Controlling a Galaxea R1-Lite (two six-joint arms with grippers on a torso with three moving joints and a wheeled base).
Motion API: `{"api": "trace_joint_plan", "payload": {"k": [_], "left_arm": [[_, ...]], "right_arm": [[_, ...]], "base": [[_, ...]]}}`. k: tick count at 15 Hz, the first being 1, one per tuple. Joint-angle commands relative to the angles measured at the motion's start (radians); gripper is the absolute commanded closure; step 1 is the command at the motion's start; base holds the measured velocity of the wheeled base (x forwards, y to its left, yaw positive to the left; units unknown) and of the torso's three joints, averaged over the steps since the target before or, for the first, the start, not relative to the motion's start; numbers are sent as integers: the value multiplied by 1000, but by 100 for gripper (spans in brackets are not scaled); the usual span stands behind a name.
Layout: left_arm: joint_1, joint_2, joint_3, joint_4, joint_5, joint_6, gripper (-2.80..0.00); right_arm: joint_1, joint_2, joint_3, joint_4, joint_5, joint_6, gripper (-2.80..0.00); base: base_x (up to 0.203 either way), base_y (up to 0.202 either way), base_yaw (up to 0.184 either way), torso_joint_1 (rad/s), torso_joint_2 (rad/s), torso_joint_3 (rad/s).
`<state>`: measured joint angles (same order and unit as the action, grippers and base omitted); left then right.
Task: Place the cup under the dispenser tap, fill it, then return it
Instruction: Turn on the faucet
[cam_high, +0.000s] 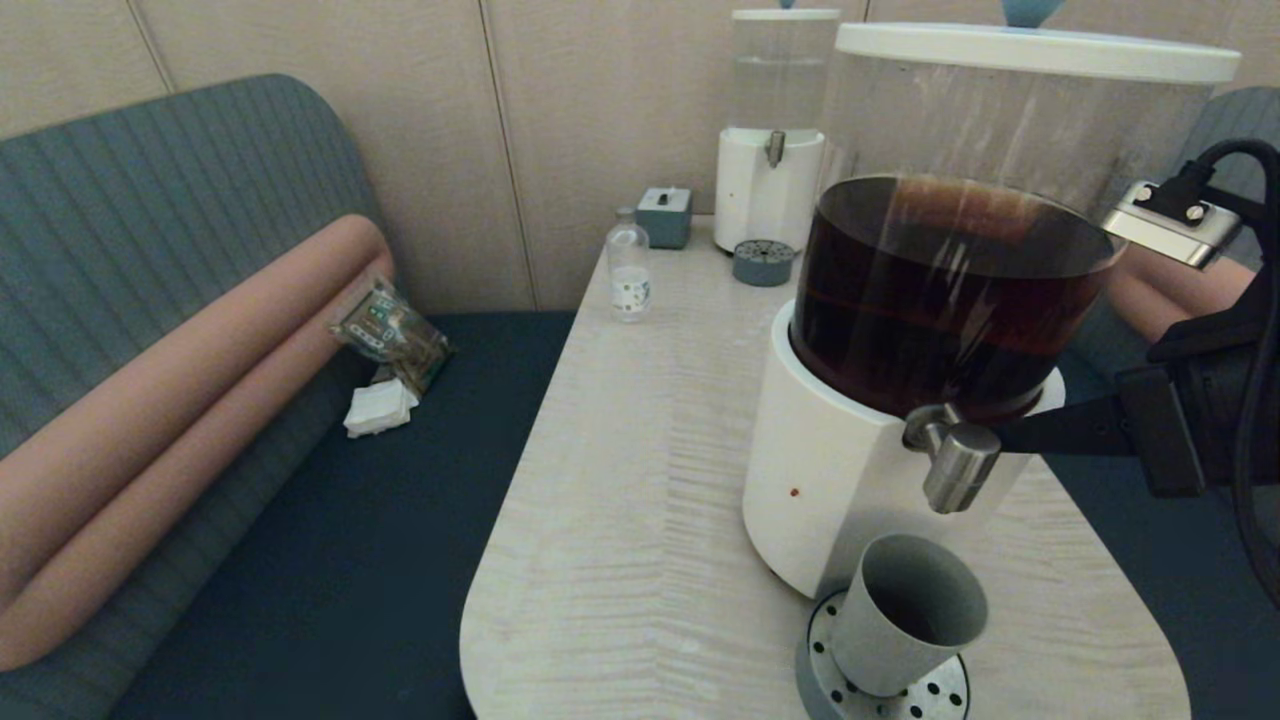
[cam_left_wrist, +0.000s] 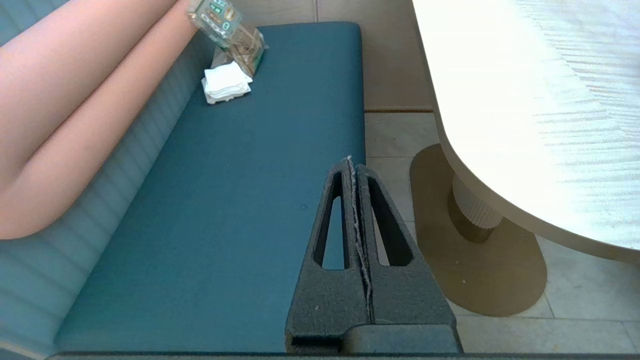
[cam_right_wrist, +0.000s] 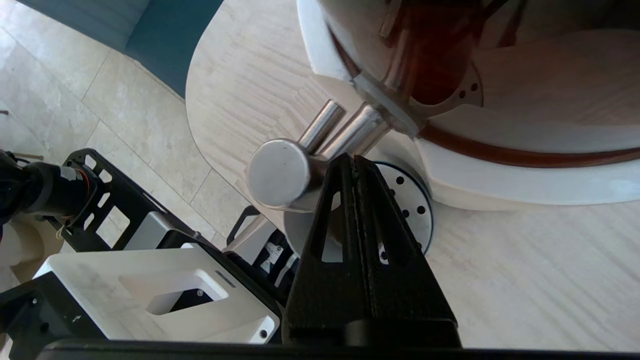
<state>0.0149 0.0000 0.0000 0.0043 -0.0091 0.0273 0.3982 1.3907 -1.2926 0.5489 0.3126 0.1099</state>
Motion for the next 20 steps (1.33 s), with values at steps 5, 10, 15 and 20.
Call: {"api": "trace_joint_plan", "payload": {"k": [5, 10, 15, 20], "left_arm": [[0, 2, 0, 0, 0, 0, 0], [0, 2, 0, 0, 0, 0, 0], [0, 2, 0, -1, 0, 0, 0], [0, 2, 0, 0, 0, 0, 0]], "right_arm": [[32, -52, 31, 3, 0, 1, 0], [51, -77, 68, -37, 2, -24, 0], [52, -80, 102, -95, 3, -47, 0], [54, -73, 134, -169, 3, -55, 0]], "base": [[0, 0, 0, 0, 0, 0], [0, 0, 0, 0, 0, 0], [0, 0, 0, 0, 0, 0], [0, 0, 0, 0, 0, 0]]}}
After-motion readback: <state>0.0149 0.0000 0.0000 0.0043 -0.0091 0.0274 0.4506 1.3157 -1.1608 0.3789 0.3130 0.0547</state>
